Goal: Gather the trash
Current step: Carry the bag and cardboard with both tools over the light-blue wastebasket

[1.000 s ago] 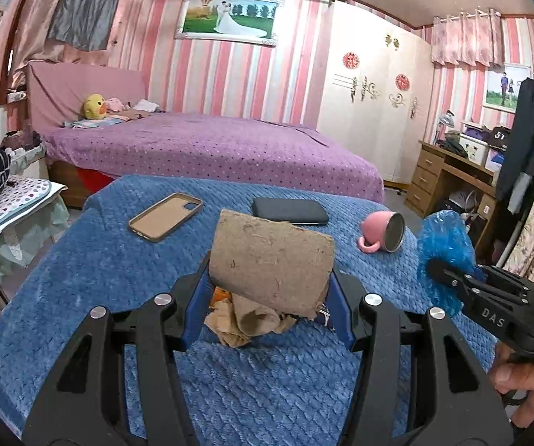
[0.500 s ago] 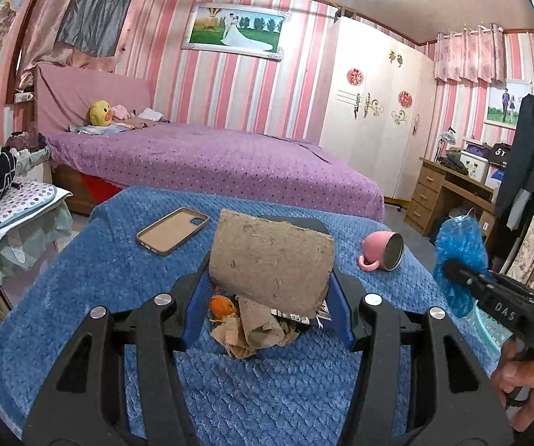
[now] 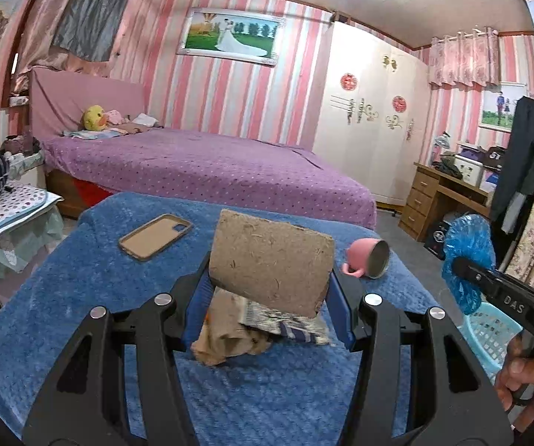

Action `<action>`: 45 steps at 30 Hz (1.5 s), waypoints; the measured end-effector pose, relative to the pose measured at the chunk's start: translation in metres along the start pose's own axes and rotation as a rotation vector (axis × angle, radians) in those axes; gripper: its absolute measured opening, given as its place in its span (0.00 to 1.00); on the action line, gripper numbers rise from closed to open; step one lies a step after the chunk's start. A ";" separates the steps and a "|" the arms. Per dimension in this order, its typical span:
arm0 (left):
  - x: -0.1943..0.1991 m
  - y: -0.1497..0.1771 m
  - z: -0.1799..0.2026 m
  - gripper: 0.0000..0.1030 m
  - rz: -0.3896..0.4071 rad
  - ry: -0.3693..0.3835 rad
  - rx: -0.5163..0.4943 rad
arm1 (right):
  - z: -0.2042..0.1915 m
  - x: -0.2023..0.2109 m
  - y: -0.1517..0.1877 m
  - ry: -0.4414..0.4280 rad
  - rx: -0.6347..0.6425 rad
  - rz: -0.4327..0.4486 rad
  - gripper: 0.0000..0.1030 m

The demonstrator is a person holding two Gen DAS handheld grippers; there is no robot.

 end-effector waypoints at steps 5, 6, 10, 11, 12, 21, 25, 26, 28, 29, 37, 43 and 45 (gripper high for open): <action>-0.002 0.005 0.024 0.52 -0.015 0.036 -0.032 | 0.010 0.004 -0.003 0.029 -0.018 0.003 0.26; -0.003 0.006 0.028 0.52 -0.018 0.043 -0.036 | 0.012 0.005 -0.004 0.032 -0.023 0.005 0.26; -0.005 0.005 0.038 0.52 -0.033 0.064 -0.026 | 0.019 0.009 -0.010 0.055 -0.030 0.018 0.26; -0.005 0.005 0.041 0.52 -0.032 0.057 -0.032 | 0.021 0.010 -0.012 0.059 -0.032 0.019 0.26; -0.006 0.005 0.043 0.52 -0.033 0.053 -0.037 | 0.024 0.012 -0.013 0.063 -0.034 0.019 0.26; -0.021 0.004 0.078 0.52 -0.069 0.040 -0.103 | 0.056 0.030 -0.025 0.111 -0.062 0.052 0.26; -0.021 0.003 0.098 0.52 -0.070 0.063 -0.114 | 0.073 0.045 -0.029 0.140 -0.067 0.070 0.26; -0.020 0.003 0.106 0.52 -0.068 0.071 -0.124 | 0.076 0.047 -0.029 0.146 -0.067 0.072 0.26; -0.019 0.001 0.117 0.52 -0.066 0.084 -0.135 | 0.085 0.051 -0.031 0.158 -0.057 0.051 0.26; -0.019 0.001 0.123 0.52 -0.065 0.090 -0.140 | 0.091 0.053 -0.031 0.167 -0.055 0.043 0.26; -0.020 0.002 0.186 0.52 -0.072 0.185 -0.176 | 0.158 0.090 -0.035 0.321 -0.145 0.075 0.26; -0.025 0.012 0.252 0.52 -0.091 0.280 -0.220 | 0.201 0.111 -0.031 0.378 -0.196 0.081 0.26; -0.028 0.016 0.271 0.52 -0.101 0.308 -0.233 | 0.205 0.112 -0.030 0.386 -0.194 0.076 0.26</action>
Point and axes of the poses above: each gripper's, at about its wrist camera, not at the fingertips, and x roughly against the way its jaws point, z to its right, y to its underside, the point moved 2 cm from there along -x, roughly the way its jaws point, and after that the axes turned 3 degrees about -y, right-handed, at the moved point
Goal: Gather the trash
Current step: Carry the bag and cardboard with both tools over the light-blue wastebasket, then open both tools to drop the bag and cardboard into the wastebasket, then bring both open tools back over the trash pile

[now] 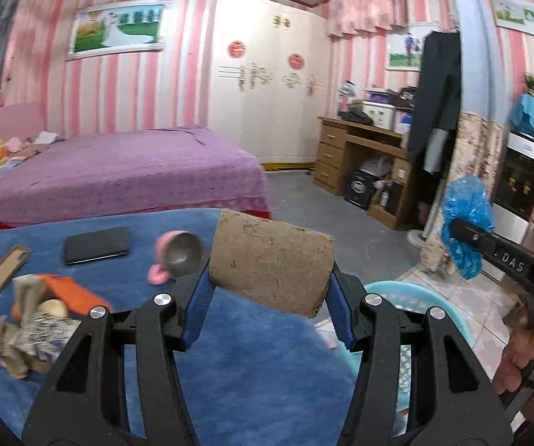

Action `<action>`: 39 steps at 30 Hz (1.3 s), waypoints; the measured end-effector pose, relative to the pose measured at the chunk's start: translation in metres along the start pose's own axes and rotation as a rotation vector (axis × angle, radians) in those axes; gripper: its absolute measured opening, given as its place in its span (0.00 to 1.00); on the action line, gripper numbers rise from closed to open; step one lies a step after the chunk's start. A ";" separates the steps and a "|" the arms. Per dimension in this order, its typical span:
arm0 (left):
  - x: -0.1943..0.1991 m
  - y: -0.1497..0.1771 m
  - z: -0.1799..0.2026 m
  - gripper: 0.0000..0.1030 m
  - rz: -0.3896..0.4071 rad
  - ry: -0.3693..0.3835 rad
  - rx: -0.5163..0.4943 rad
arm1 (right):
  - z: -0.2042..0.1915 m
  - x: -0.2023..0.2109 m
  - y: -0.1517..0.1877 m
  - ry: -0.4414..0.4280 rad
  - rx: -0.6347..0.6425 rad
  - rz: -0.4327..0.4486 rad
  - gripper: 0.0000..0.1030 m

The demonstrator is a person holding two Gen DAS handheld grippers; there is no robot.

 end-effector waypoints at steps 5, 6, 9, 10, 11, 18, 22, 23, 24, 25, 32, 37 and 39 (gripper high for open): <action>-0.023 0.003 0.041 0.53 -0.029 0.063 -0.039 | 0.018 -0.004 -0.002 0.053 0.028 -0.025 0.26; -0.026 0.005 0.046 0.53 -0.033 0.070 -0.043 | 0.022 -0.004 -0.003 0.063 0.035 -0.032 0.26; -0.038 0.010 0.060 0.53 -0.051 0.091 -0.046 | 0.034 -0.003 -0.003 0.078 0.037 -0.041 0.26; -0.043 0.011 0.065 0.53 -0.058 0.101 -0.046 | 0.038 -0.002 -0.004 0.080 0.038 -0.041 0.28; -0.046 0.012 0.069 0.53 -0.063 0.106 -0.045 | 0.041 -0.001 -0.004 0.083 0.033 -0.037 0.28; -0.069 0.027 0.096 0.60 -0.141 0.220 -0.032 | 0.064 0.002 -0.006 0.099 -0.037 -0.012 0.73; -0.080 0.032 0.109 0.76 -0.165 0.243 -0.029 | 0.083 0.012 -0.009 0.165 -0.089 0.027 0.73; -0.081 0.033 0.111 0.80 -0.171 0.253 -0.027 | 0.085 0.013 -0.009 0.178 -0.097 0.032 0.73; -0.080 0.033 0.111 0.81 -0.169 0.256 -0.029 | 0.086 0.016 -0.007 0.186 -0.102 0.035 0.73; -0.079 0.033 0.111 0.82 -0.167 0.256 -0.033 | 0.088 0.016 -0.007 0.190 -0.109 0.036 0.73; -0.048 0.023 0.046 0.85 -0.132 0.144 -0.007 | 0.054 0.010 -0.006 0.132 -0.061 0.032 0.73; -0.014 0.024 -0.020 0.86 -0.105 0.035 -0.006 | -0.016 -0.008 0.006 0.014 0.014 -0.003 0.73; 0.002 0.031 -0.049 0.87 -0.092 -0.013 -0.012 | -0.047 -0.012 0.014 -0.041 0.028 -0.015 0.73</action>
Point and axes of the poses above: each gripper's, at about its wrist camera, not at the fingertips, and x roughly against the way its jaws point, z to its right, y to its underside, the point moved 2 cm from there along -x, roughly the way its jaws point, and after that the axes turned 3 degrees about -y, right-handed, at the moved point
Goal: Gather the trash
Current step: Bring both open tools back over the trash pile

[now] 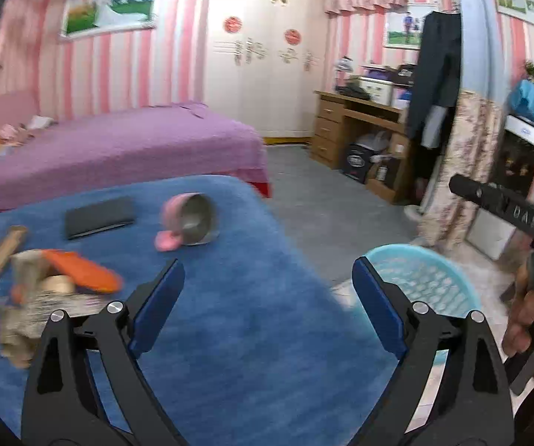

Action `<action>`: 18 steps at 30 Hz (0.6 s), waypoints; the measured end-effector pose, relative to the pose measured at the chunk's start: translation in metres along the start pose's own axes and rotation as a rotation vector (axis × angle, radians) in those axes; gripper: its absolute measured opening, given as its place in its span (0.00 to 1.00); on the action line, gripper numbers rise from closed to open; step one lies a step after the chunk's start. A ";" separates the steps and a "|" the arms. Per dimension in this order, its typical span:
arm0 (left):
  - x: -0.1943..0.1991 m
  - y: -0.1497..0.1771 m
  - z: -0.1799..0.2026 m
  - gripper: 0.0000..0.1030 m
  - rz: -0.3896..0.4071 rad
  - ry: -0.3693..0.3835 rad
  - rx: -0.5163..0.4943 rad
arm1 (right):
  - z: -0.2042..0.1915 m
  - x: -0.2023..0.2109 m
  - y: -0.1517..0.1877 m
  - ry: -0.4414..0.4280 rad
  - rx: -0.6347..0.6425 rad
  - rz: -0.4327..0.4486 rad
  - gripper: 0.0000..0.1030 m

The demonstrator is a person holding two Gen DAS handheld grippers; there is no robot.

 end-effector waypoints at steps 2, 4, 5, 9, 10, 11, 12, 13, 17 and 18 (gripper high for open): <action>0.011 0.009 -0.033 0.87 0.007 -0.031 0.033 | -0.028 -0.003 0.007 -0.046 0.020 -0.005 0.73; 0.017 0.017 -0.061 0.87 0.009 -0.044 0.081 | -0.065 -0.005 0.016 -0.106 0.048 -0.008 0.73; 0.020 0.022 -0.077 0.87 0.006 -0.055 0.106 | -0.079 -0.005 0.020 -0.123 0.061 -0.008 0.73; 0.041 0.026 -0.123 0.87 -0.007 -0.125 0.175 | -0.135 -0.003 0.039 -0.162 0.125 -0.005 0.76; 0.049 0.026 -0.130 0.91 0.002 -0.125 0.180 | -0.150 -0.002 0.044 -0.183 0.139 -0.007 0.77; 0.058 0.027 -0.135 0.92 0.013 -0.135 0.175 | -0.162 -0.001 0.049 -0.202 0.146 -0.005 0.77; 0.071 0.029 -0.142 0.92 0.030 -0.166 0.160 | -0.169 0.001 0.052 -0.216 0.150 -0.004 0.79; 0.086 0.032 -0.149 0.92 0.055 -0.201 0.148 | -0.178 0.003 0.055 -0.234 0.157 -0.003 0.80; 0.132 0.044 -0.173 0.93 0.133 -0.270 0.114 | -0.187 0.009 0.060 -0.244 0.179 0.007 0.84; 0.145 0.047 -0.180 0.93 0.152 -0.295 0.108 | -0.187 0.009 0.060 -0.246 0.183 0.008 0.85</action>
Point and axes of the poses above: each gripper's, at about its wrist camera, not at the fingertips, and x roughly against the way its jaws point, z to its right, y to its underside, the point moved 2 cm from there along -x, roughly the way its jaws point, and after that the axes turned 3 degrees about -y, right-handed, at the moved point
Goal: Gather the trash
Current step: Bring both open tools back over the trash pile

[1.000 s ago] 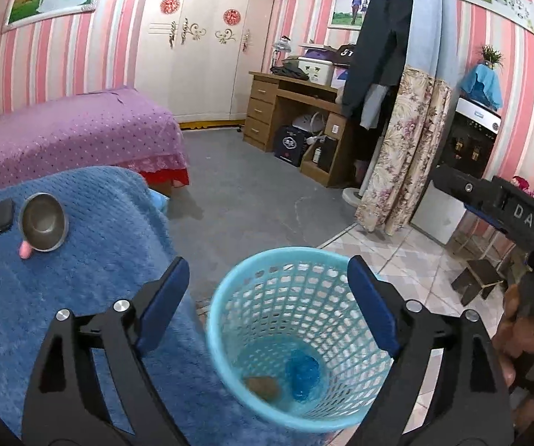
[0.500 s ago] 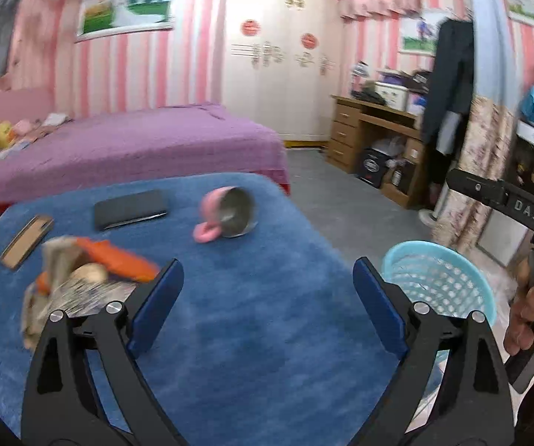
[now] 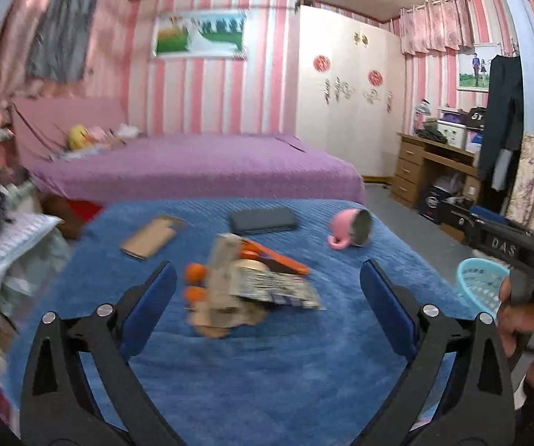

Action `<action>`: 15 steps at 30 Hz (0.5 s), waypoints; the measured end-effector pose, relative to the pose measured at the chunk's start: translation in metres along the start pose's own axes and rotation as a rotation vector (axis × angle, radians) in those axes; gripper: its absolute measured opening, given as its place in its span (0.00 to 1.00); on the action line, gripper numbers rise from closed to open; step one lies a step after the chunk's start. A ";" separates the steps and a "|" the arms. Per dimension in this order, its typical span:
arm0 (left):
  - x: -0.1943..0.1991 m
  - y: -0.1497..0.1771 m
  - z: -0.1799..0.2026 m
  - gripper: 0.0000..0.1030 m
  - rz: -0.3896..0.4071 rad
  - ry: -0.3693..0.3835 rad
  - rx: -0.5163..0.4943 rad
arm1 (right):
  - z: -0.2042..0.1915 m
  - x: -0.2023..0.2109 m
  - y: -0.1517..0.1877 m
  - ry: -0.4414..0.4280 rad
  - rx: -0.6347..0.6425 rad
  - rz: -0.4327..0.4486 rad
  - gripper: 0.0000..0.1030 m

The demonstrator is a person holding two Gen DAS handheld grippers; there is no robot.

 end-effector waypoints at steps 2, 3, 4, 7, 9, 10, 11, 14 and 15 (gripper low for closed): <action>0.010 -0.002 -0.011 0.94 0.023 -0.029 0.011 | 0.002 -0.002 0.000 0.009 0.022 -0.010 0.86; 0.015 -0.003 -0.018 0.94 0.036 -0.041 0.020 | 0.005 -0.002 0.000 0.021 0.032 -0.009 0.86; 0.019 -0.003 -0.023 0.94 0.046 -0.051 0.021 | 0.008 -0.003 0.000 0.029 0.043 -0.010 0.86; 0.026 -0.005 -0.024 0.94 0.082 -0.075 -0.005 | 0.015 -0.002 -0.005 0.050 0.045 -0.002 0.87; 0.027 -0.006 -0.020 0.94 0.102 -0.082 -0.021 | 0.020 -0.001 -0.008 0.065 0.046 0.004 0.87; 0.027 -0.006 -0.019 0.94 0.111 -0.086 -0.024 | 0.023 -0.001 -0.009 0.081 0.051 0.011 0.87; 0.028 -0.008 -0.015 0.94 0.127 -0.088 -0.026 | 0.025 -0.001 -0.010 0.093 0.058 0.018 0.88; 0.026 -0.011 -0.011 0.94 0.144 -0.089 -0.032 | 0.033 0.001 -0.013 0.115 0.062 0.029 0.88; 0.025 -0.012 -0.009 0.94 0.146 -0.089 -0.034 | 0.036 0.001 -0.014 0.114 0.060 0.029 0.88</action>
Point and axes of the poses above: each gripper's, at about its wrist camera, not at the fingertips, and x roughly against the way its jaws point, z to its right, y to its underside, the point moved 2 cm from there along -x, roughly the way its jaws point, and after that the axes turned 3 degrees about -y, right-handed, at the moved point
